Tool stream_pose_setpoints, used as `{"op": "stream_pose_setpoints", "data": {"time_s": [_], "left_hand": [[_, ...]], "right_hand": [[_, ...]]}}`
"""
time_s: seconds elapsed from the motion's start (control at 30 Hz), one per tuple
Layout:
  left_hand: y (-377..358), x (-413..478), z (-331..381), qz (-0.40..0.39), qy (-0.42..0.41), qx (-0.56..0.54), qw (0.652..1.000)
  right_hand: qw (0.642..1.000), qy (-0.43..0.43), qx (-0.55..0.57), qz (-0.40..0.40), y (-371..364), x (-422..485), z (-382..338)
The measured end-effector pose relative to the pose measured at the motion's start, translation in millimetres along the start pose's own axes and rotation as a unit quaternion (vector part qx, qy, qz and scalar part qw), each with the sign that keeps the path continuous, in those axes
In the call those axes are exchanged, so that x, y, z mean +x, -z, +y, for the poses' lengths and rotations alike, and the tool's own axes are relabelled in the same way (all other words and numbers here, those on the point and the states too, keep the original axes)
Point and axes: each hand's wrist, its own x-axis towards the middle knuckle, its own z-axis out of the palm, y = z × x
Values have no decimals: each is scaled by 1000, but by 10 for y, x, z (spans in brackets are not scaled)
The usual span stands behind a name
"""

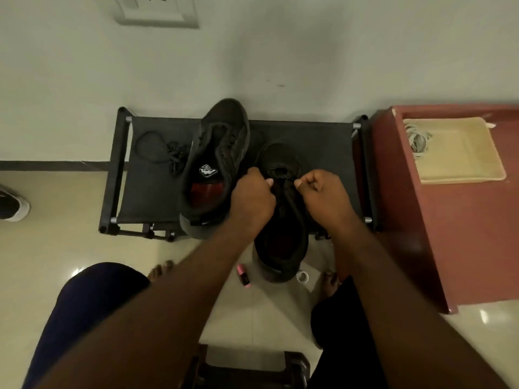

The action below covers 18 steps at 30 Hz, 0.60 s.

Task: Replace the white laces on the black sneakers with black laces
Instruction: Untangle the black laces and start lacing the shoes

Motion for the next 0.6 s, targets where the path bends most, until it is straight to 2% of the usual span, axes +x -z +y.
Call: {"op": "stream_pose_setpoints", "data": {"time_s": [0.1,0.23,0.33,0.43,0.53,0.6], "left_hand": [[114,-56,4,-32,44,-111,992],[144,-143,31,-69,66,-88,992],[187,-181,89,-109,53,-69,990],[275,-224,97,-137,46,-62,988],[331,-273,34,-181,26,-104,978],[335,-303,-18,-167,18,-122,978]], "right_hand": [[999,19,4,28,2,-166,27],[999,25,-8,44,4,-316,25],[998,10,-45,43,18,-296,19],[999,-14,-28,19,34,-254,-15],[1000,-17,10,10,48,-303,13],[999,-6,25,21,35,-334,44]]}}
